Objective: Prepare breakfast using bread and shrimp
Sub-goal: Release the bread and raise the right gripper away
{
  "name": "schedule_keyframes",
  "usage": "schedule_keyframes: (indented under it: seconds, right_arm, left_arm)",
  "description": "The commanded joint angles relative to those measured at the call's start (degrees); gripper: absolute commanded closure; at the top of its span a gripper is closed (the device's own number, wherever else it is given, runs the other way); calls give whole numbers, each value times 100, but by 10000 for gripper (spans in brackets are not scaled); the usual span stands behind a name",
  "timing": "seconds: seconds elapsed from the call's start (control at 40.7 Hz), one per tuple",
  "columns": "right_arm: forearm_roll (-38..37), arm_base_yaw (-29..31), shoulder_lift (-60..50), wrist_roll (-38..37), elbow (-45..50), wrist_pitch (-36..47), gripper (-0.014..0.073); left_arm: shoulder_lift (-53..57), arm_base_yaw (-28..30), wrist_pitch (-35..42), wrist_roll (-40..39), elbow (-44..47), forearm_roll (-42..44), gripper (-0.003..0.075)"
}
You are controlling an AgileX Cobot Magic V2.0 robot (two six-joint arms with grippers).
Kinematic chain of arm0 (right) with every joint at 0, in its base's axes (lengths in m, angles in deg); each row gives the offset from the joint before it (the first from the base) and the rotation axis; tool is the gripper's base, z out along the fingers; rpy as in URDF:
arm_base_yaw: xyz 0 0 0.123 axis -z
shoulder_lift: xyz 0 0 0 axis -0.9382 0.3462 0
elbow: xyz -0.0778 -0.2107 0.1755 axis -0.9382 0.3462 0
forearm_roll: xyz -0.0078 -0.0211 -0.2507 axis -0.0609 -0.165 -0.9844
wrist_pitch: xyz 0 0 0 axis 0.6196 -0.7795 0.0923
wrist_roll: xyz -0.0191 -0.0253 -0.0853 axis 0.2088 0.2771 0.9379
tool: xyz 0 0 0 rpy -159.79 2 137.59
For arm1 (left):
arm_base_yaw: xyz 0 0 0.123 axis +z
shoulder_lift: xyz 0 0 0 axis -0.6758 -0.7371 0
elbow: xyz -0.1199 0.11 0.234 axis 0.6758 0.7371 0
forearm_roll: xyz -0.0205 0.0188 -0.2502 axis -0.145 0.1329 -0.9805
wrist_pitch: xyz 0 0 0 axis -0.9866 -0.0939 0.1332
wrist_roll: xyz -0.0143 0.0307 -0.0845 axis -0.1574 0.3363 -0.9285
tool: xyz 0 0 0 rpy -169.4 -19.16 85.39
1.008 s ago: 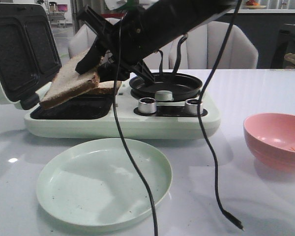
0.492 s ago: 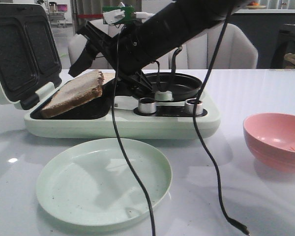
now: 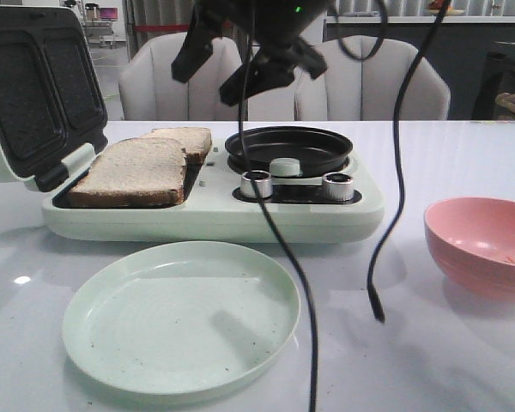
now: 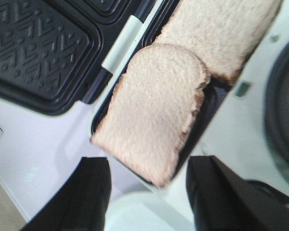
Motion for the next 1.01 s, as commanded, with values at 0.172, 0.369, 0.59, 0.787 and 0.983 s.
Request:
schedule_keyframes:
  seconds: [0.172,0.369,0.59,0.787,0.983]
  right_arm:
    - [-1942,18,-2214,-494,419,-699,144]
    - [-3102,25,-3810,-1075,1528,-1153,144]
    - [-3608,25,-5569,-1473,2793,-1331,144]
    - [-3608,25,-6901,-1525,3793,-1304,144]
    - [-3608,25,-7622,-1525,4416,-1428,144]
  left_arm:
    - [-11,-27,369,4,-151,4,221]
    - [-11,-27,369,4,-151,4,221]
    - [-11,-27,369,4,-151,4,221]
    - [-11,-27,369,4,-151,4,221]
    - [-11,-27,369,4,-151,4,221]
